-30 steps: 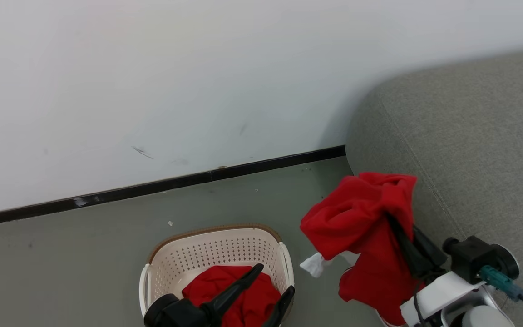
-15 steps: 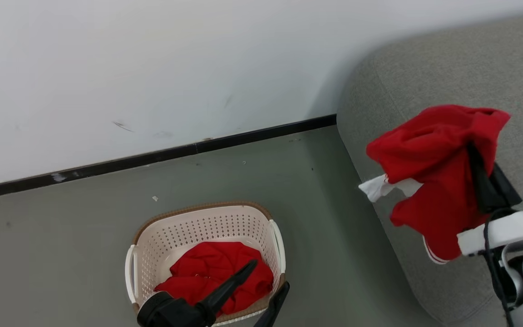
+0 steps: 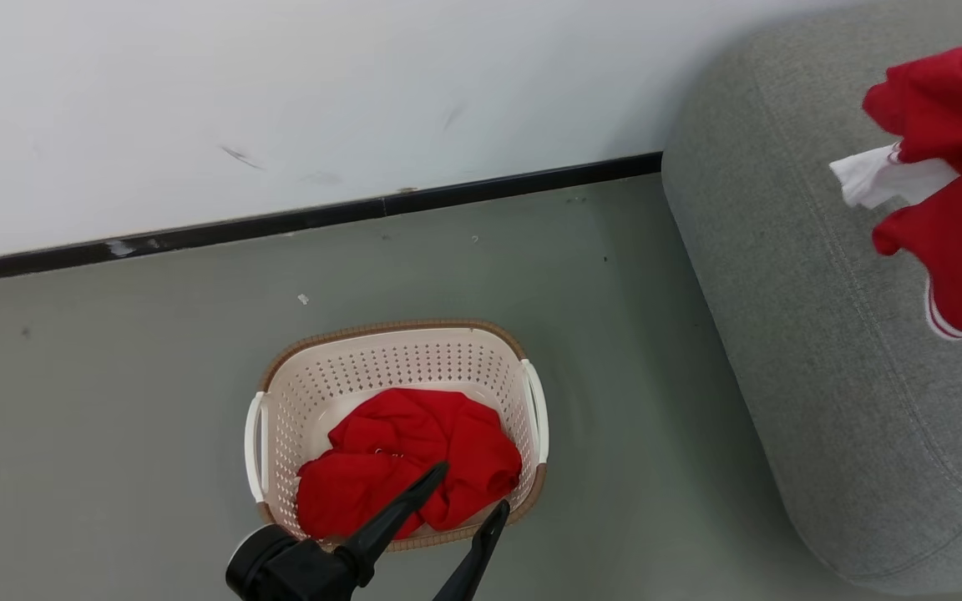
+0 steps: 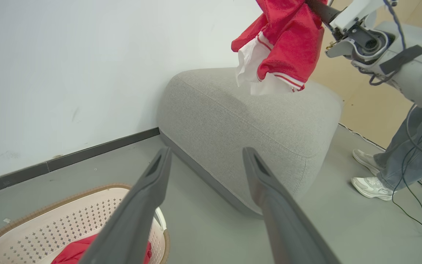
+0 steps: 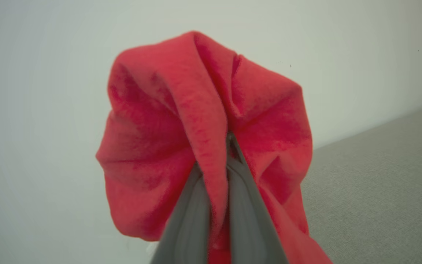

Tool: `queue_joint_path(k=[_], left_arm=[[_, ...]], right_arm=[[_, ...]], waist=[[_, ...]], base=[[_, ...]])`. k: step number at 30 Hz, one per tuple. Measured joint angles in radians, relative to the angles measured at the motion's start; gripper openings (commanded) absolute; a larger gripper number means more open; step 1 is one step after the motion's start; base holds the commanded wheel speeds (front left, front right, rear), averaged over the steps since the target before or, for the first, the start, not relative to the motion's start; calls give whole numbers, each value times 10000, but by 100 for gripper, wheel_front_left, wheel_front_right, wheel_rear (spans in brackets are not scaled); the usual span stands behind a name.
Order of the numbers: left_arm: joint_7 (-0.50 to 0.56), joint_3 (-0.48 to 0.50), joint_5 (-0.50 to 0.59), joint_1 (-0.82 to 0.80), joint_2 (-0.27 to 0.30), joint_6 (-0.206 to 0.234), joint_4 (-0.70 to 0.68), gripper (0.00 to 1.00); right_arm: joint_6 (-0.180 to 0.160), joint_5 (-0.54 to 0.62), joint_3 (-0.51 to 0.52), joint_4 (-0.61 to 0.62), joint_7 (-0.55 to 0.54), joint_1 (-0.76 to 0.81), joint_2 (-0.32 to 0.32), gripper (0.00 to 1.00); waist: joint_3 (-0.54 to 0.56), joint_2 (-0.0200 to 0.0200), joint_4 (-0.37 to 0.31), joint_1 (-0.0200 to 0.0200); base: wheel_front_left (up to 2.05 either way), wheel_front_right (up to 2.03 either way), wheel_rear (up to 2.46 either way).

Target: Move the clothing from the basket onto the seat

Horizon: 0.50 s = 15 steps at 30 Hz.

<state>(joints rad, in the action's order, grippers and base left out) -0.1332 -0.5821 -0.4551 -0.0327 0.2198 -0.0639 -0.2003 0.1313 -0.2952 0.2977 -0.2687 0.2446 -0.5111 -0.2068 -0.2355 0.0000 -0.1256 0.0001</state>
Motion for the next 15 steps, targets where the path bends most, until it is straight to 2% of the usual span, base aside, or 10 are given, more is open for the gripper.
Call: queue_joint_path(k=[15], left_arm=[[102,165,104,-26,307,-2,-380,100]], right_arm=[[-4,-529,2249,-1628,-767,-2663,-527,0]], waist=[[-1099,0,735,0]], base=[[0,0,0]])
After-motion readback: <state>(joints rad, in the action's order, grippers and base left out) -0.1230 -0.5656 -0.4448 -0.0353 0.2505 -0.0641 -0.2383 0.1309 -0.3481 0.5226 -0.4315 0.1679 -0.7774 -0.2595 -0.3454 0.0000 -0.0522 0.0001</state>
